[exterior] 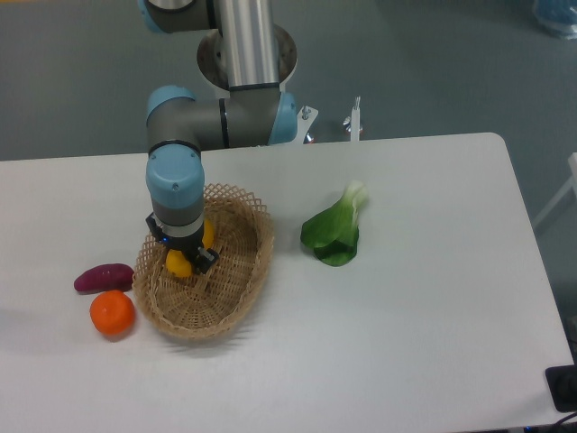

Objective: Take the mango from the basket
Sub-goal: 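Lift the mango out of the basket and carry it beside the bok choy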

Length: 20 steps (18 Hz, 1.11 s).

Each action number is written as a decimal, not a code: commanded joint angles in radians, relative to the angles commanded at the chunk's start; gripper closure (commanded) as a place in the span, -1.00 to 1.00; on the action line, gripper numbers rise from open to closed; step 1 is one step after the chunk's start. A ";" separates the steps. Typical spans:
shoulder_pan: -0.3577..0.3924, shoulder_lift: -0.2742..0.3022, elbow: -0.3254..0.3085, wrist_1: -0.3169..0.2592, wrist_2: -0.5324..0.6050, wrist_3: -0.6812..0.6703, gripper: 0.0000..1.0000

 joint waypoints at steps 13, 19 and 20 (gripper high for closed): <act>0.216 0.038 0.123 -0.034 0.005 0.017 0.47; 0.345 0.012 0.198 -0.069 0.034 0.116 0.47; 0.365 0.009 0.201 -0.068 0.046 0.139 0.47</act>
